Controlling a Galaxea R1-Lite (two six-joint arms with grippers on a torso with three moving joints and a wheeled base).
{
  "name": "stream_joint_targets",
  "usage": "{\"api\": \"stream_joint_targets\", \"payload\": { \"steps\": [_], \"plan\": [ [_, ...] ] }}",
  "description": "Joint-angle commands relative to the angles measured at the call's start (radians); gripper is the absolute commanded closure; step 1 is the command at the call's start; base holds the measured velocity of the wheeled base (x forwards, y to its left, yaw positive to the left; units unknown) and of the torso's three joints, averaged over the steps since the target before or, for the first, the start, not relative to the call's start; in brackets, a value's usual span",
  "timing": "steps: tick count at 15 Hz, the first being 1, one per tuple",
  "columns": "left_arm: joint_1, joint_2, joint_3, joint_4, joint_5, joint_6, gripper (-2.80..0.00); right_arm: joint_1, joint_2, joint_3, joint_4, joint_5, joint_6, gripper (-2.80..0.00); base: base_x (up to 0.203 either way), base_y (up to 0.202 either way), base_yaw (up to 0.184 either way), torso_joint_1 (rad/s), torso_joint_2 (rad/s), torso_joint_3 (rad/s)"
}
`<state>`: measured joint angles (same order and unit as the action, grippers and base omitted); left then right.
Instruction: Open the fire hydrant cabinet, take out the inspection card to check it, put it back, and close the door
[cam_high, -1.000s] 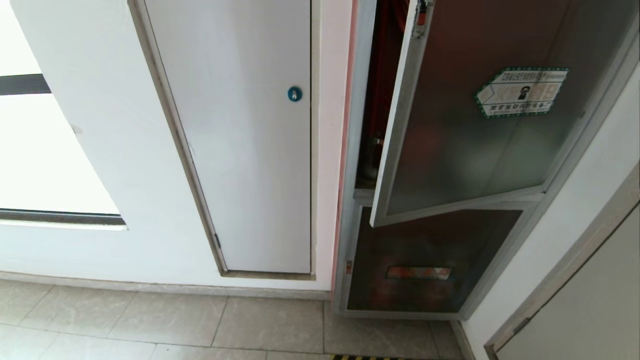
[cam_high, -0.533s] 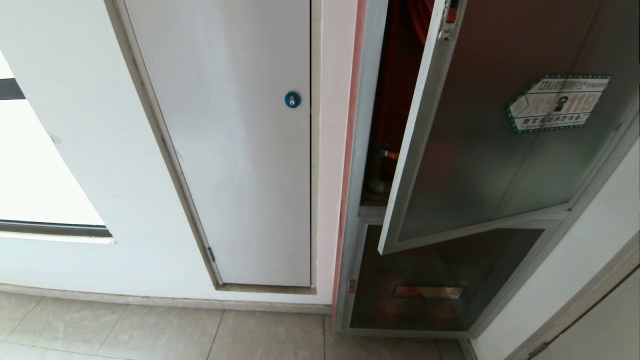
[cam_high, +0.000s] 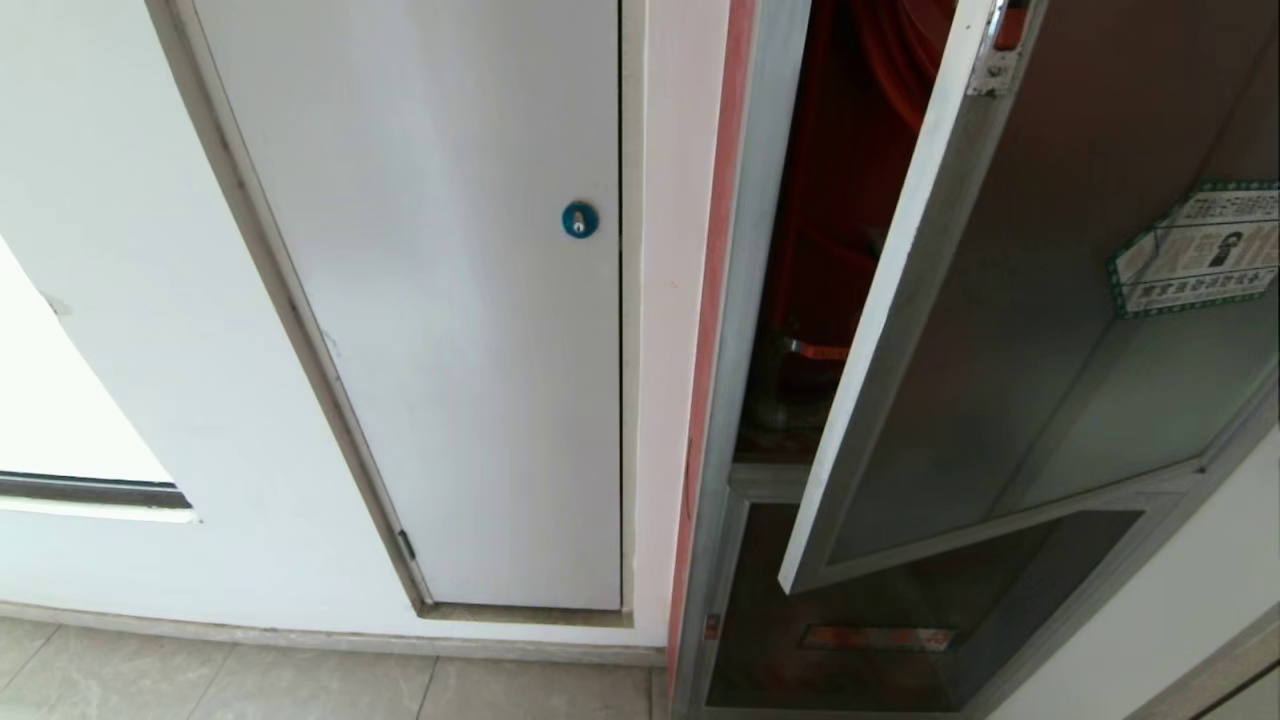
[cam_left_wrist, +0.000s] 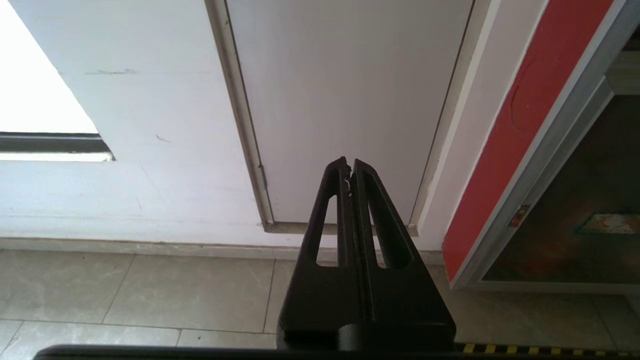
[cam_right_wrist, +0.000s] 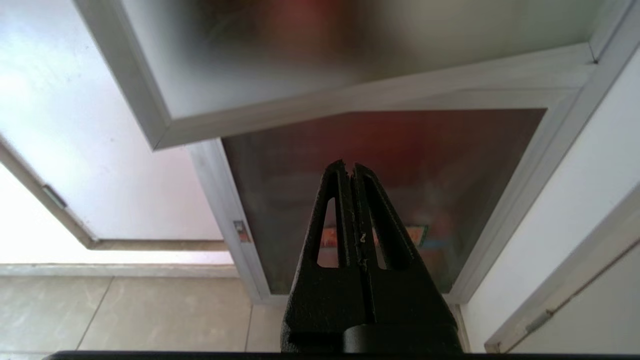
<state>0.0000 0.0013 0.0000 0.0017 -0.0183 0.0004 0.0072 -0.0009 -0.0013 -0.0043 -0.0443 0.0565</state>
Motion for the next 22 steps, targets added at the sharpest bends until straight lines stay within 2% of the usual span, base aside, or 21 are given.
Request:
{"api": "stream_joint_targets", "payload": {
  "steps": [1,8,22],
  "plan": [
    [0.0,0.0,0.0,0.0,0.0,0.0,0.0,0.0,0.001,0.0,0.0,0.0,0.0,0.0,0.196,0.0,0.0,-0.002,0.0,0.005],
    [0.0,0.0,0.0,0.0,0.0,-0.002,0.0,0.0,0.001,0.0,0.0,0.0,0.0,0.0,0.182,0.0,0.0,0.003,0.0,0.003],
    [0.0,0.0,0.0,0.0,0.0,-0.002,0.0,0.0,0.002,0.0,0.0,0.0,0.022,0.0,0.0,0.0,0.0,-0.002,0.0,0.001]
  ]
}}
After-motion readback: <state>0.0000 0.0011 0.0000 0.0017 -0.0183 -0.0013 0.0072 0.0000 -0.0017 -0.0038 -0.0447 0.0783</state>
